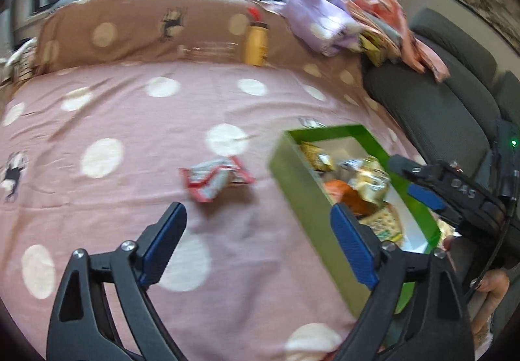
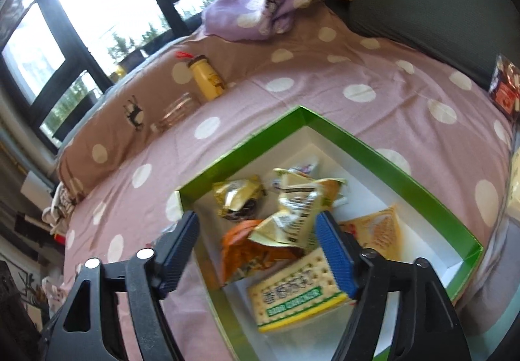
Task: Organize snacks
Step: 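Move the right gripper back to the red-and-white wrapper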
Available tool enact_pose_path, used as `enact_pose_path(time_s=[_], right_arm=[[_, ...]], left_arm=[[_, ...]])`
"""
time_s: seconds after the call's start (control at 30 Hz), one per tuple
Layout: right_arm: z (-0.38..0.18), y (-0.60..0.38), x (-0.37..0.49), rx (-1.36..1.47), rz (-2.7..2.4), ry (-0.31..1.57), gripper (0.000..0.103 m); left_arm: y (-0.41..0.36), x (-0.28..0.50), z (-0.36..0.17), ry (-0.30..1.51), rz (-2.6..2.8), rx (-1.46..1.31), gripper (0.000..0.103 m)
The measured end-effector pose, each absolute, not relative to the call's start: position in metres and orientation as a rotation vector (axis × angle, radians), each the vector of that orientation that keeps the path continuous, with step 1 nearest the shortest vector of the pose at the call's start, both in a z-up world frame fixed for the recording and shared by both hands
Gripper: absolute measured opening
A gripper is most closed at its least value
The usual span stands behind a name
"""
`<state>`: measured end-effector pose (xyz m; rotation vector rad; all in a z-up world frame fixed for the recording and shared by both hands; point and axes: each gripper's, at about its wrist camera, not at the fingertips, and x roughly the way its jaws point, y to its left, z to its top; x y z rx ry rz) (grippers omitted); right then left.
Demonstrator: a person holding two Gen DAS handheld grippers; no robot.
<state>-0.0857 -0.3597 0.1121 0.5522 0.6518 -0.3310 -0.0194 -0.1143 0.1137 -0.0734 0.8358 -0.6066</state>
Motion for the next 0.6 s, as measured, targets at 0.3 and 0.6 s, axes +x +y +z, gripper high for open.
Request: enact_pose_path(time_s=[0.3,0.6], right_arm=[[0.117,-0.275,-0.035,0.386,-0.068,0.697,0.084],[0.078,-0.211,0.056,0.246,-0.044,0.938,0.084]], left_arm=[[-0.007,0.0,0.082,0.869,-0.363,-0.198,0.096],[0.028,0.02,0.054,0.935,-0.254,-0.27,0.096]])
